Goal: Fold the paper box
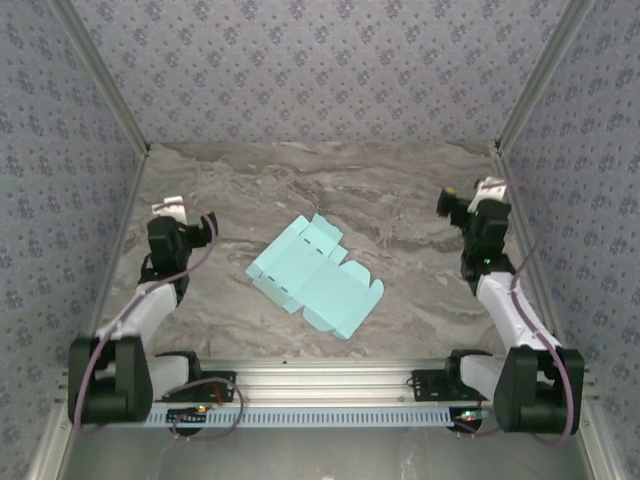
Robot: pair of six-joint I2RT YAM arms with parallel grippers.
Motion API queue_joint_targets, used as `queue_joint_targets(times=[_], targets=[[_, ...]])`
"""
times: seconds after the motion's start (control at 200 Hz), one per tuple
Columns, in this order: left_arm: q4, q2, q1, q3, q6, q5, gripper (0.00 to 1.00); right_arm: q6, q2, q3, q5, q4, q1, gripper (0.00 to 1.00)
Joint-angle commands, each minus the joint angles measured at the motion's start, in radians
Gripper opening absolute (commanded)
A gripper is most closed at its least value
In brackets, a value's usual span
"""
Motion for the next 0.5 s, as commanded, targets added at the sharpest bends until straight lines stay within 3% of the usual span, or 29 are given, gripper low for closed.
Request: queue_joint_targets(times=[0.0, 0.055, 0.17, 0.36, 0.495], targets=[[-0.277, -0.141, -0.01, 0.058, -0.096, 0.047, 0.99, 0.172, 0.024, 0.111, -0.134, -0.264, -0.034, 1.0], [-0.393, -0.2, -0.009, 0.086, -0.164, 0.047, 1.0, 0.167, 0.08, 0.158, -0.237, -0.274, -0.006, 1.0], [-0.663, -0.289, -0.003, 0.129, -0.395, -0.041, 0.99, 0.003, 0.271, 0.301, -0.277, -0.402, 0.183, 1.0], [-0.753, -0.323, 0.011, 0.113, -0.453, 0.216, 0.99, -0.27, 0.593, 0.551, -0.33, -0.644, 0.457, 0.91], [-0.739, -0.322, -0.001, 0.062, -0.482, 0.286, 0.99, -0.386, 0.768, 0.703, -0.291, -0.782, 0.539, 0.9]])
